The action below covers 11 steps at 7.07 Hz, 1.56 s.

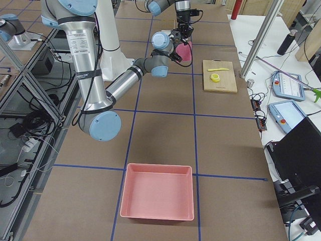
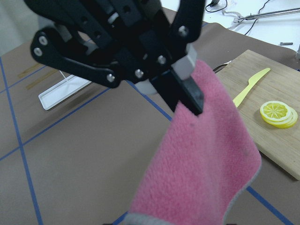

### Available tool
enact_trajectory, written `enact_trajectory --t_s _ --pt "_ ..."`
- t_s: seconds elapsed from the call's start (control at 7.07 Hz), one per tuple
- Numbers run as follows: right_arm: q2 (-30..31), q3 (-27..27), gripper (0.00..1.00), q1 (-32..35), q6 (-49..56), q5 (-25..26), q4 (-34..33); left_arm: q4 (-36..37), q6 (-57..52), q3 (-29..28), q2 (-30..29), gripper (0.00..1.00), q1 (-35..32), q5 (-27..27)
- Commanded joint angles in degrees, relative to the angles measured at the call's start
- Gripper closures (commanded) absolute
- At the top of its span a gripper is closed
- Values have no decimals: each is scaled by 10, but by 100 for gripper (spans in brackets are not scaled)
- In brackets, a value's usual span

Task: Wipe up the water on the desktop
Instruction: 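Grasp the cloth's lower edge with the right gripper while the left gripper opens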

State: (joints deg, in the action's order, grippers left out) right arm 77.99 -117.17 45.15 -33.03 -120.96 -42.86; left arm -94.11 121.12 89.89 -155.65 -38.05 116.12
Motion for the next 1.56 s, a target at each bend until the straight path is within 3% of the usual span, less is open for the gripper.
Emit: enact_trajectory --t_s 0.0,0.14,0.42,0.71,0.99,1.13,1.41 --pt "0 2 16 -2 -2 15 7 -1 4 -1 0 100 3 0" --pt "0 2 17 -2 -2 18 7 -1 5 -1 -1 100 6 0" --pt "-1 3 31 -2 -3 19 7 -3 5 0 -2 100 7 0" --pt "0 2 59 -2 -15 19 7 -3 5 -1 -2 100 8 0" --pt "-2 3 94 -2 -15 19 7 -3 3 -1 -1 100 9 0" --pt "-2 4 100 -2 -15 19 7 -3 0 0 0 100 9 0" --pt "1 4 100 -2 -15 19 7 -7 -5 3 1 100 9 1"
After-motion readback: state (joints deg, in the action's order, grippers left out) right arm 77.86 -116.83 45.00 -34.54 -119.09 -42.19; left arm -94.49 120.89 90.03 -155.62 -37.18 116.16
